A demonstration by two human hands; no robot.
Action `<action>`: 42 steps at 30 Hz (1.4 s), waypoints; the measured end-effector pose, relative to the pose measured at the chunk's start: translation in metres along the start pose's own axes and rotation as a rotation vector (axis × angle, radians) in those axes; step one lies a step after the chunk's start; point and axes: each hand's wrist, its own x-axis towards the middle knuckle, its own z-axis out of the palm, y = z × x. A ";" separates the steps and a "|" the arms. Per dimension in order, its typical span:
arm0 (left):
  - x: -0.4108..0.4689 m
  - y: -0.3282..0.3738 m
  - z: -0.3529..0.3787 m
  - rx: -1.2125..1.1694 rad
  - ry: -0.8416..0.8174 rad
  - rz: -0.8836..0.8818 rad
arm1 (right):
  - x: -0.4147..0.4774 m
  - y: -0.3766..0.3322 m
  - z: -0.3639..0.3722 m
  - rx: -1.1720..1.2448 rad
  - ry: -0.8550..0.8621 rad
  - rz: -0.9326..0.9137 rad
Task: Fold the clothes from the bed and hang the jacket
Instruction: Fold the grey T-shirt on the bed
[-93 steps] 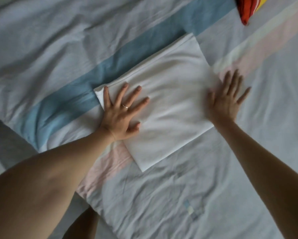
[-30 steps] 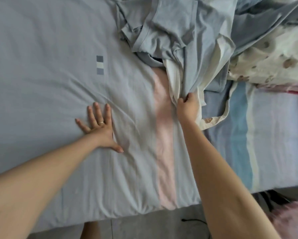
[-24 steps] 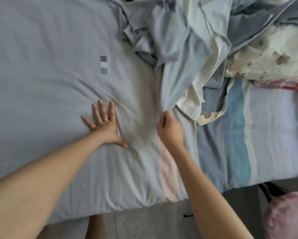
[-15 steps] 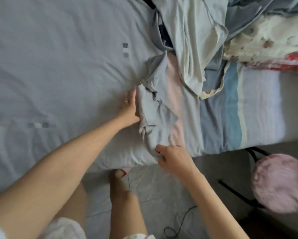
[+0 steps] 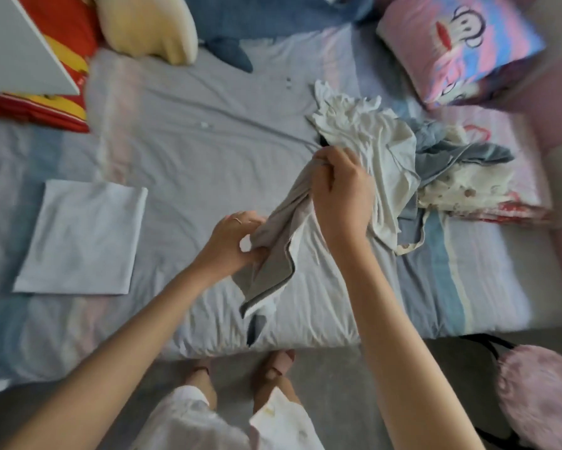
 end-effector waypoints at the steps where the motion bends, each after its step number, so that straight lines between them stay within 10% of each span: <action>1: -0.006 0.003 -0.026 0.004 -0.018 -0.029 | 0.005 -0.011 -0.002 0.035 0.050 0.052; 12: -0.034 0.028 -0.297 -0.121 0.304 -0.279 | 0.059 -0.136 -0.007 0.317 0.128 0.264; 18: -0.029 0.069 -0.328 -0.370 0.142 -0.524 | 0.067 -0.156 -0.008 0.460 -0.021 0.296; 27: 0.014 0.176 -0.300 -0.536 0.021 -0.490 | 0.043 -0.185 0.001 0.510 -0.711 -0.044; 38: 0.061 0.232 -0.320 -0.874 0.556 -0.377 | 0.087 -0.184 -0.038 0.809 -0.545 -0.092; 42: 0.074 0.249 -0.316 -0.924 0.622 -0.269 | 0.099 -0.198 -0.052 0.435 -0.422 -0.318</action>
